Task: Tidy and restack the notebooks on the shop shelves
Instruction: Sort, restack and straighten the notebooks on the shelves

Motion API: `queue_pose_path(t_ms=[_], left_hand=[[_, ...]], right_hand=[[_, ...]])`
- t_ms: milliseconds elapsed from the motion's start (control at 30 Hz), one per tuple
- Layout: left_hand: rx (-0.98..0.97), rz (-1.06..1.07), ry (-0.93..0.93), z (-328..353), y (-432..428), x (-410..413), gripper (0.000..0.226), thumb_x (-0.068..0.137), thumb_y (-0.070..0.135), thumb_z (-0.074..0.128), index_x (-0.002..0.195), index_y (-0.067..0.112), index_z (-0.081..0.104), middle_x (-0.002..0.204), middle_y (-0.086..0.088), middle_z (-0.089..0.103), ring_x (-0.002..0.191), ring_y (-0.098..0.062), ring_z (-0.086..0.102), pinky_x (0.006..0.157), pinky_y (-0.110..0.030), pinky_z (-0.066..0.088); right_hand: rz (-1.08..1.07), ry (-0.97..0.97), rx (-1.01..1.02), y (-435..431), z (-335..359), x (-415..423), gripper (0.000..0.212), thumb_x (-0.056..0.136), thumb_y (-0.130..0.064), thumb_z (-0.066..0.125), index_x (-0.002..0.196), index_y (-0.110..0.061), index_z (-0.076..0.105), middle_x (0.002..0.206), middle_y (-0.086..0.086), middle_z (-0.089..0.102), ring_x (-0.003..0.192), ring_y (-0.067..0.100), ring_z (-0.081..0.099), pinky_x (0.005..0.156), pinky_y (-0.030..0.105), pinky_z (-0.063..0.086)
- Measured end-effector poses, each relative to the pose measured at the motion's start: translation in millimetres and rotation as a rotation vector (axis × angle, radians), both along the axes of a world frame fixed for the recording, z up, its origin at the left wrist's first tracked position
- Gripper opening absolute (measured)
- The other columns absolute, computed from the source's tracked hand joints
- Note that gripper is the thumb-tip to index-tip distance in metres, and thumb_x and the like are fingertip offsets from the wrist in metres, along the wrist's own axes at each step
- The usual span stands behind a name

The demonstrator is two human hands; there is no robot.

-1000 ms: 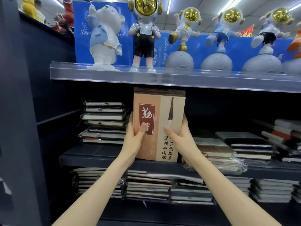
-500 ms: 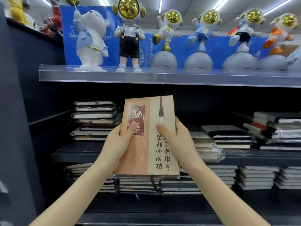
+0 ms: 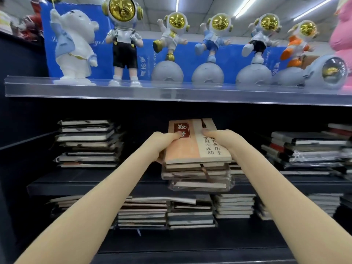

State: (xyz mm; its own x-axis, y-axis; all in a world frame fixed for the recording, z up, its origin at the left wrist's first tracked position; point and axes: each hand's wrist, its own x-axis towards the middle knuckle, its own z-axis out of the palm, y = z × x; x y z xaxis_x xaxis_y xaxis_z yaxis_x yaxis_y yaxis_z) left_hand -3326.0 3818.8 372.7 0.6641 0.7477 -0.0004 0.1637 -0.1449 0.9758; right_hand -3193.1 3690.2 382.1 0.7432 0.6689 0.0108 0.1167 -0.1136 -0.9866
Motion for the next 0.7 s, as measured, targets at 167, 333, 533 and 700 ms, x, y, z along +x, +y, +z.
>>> queue_pose_path(t_ms=[167,333,533,700], left_hand=[[0.184,0.041,0.209,-12.5,21.4,31.9,0.051,0.086,0.052,0.059,0.108,0.006,0.058,0.092,-0.009,0.065,0.092,-0.028,0.065,0.079,-0.043,0.057],[0.049,-0.050,0.109,-24.5,29.5,22.4,0.072,0.086,0.065,0.047,0.132,0.010,0.047,0.131,-0.007,0.053,0.121,-0.029,0.049,0.100,-0.040,0.040],[-0.118,-0.113,-0.121,-56.4,25.1,8.5,0.067,0.088,0.069,0.036,0.120,0.015,0.060,0.119,-0.003,0.066,0.115,-0.018,0.058,0.106,-0.037,0.039],[-0.130,-0.076,-0.070,-59.3,18.6,19.3,0.101,0.071,0.084,0.027,0.142,0.015,0.040,0.144,-0.007,0.046,0.132,-0.023,0.043,0.113,-0.044,0.029]], right_hand=[[0.071,0.065,-0.133,14.7,-11.0,36.7,0.025,0.088,-0.025,0.068,0.099,-0.003,0.064,0.080,0.012,0.072,0.070,0.024,0.068,0.075,0.042,0.057],[0.091,-0.074,-0.037,2.7,-30.3,38.5,0.044,0.085,-0.038,0.070,0.116,-0.008,0.064,0.100,0.008,0.073,0.092,0.023,0.069,0.085,0.042,0.056],[0.033,-0.680,0.042,-29.7,-42.0,1.4,0.068,0.081,-0.066,0.048,0.140,-0.034,0.044,0.143,-0.015,0.045,0.130,0.004,0.041,0.112,0.033,0.031],[0.197,-0.929,-0.186,-27.7,-48.3,9.2,0.047,0.080,-0.058,0.061,0.125,-0.053,0.051,0.141,-0.014,0.046,0.133,0.006,0.038,0.114,0.037,0.029]])
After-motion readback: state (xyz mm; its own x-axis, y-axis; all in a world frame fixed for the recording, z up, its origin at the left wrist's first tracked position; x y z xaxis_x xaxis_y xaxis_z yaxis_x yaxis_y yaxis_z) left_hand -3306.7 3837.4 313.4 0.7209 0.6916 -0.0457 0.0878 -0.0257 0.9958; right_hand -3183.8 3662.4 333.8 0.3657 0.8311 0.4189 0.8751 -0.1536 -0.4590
